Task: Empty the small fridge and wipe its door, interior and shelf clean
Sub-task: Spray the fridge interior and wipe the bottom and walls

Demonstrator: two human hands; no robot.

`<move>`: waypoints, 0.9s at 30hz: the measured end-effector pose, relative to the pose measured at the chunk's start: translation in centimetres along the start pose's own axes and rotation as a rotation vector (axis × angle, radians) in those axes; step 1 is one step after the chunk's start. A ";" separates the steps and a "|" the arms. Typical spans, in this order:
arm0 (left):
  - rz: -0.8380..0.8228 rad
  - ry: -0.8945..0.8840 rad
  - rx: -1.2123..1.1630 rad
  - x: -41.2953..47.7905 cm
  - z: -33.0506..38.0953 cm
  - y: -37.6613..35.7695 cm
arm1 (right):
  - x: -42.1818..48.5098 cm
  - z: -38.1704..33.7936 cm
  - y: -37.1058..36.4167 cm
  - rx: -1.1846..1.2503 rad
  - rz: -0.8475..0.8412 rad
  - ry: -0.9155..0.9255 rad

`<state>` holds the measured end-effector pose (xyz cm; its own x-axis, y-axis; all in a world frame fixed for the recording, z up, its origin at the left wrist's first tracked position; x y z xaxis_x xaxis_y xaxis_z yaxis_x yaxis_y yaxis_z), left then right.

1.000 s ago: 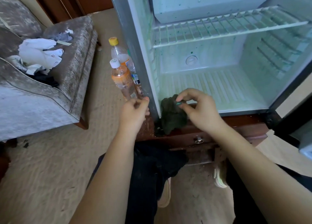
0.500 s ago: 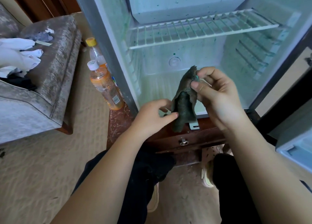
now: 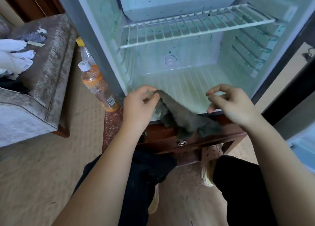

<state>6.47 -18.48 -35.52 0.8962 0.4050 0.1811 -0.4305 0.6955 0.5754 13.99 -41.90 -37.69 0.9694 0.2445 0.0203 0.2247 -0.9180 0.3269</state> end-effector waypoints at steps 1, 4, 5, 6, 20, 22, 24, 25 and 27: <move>-0.007 0.019 -0.029 0.0 -0.1 0.0 | 0.0 0.2 -0.1 -0.137 0.035 0.024; -0.047 0.057 -0.106 0.0 -0.1 -0.3 | 0.1 0.2 -1.5 -0.197 0.040 0.116; -0.061 0.061 -0.140 0.0 0.1 -0.4 | 0.2 0.1 -2.4 -0.143 -0.012 0.134; -0.074 0.063 -0.172 0.0 0.3 -0.5 | 0.2 -0.1 -3.4 -0.109 -0.078 0.152; 0.149 0.078 -0.298 -0.2 -0.7 3.7 | 0.7 -2.9 -8.4 -0.026 -0.484 0.146; 0.160 0.073 -0.174 -0.6 -1.2 4.5 | 1.0 -4.6 -7.8 0.154 -0.445 0.167; 0.193 0.083 -0.074 -1.1 -1.8 5.5 | 1.8 -5.8 -7.0 0.288 -0.306 0.212; 0.228 0.086 -0.074 -1.4 -2.0 6.1 | 2.2 -6.2 -6.9 0.334 -0.237 0.222; 0.322 0.084 -0.143 -1.7 -2.2 7.3 | 3.1 -6.5 -7.5 0.413 -0.142 0.197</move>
<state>1.55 -12.78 -33.35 0.7031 0.6600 0.2649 -0.7050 0.5983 0.3807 14.64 -32.28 -33.95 0.8981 0.3947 0.1941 0.4128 -0.9087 -0.0624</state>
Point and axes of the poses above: each hand's wrist, its own x-axis towards the middle knuckle, its own y-axis out of the back of the hand, z = x × y, the point moved 6 cm from there along x, towards the middle knuckle, and after that the axes turned 8 degrees about x, right-handed, at the moved point
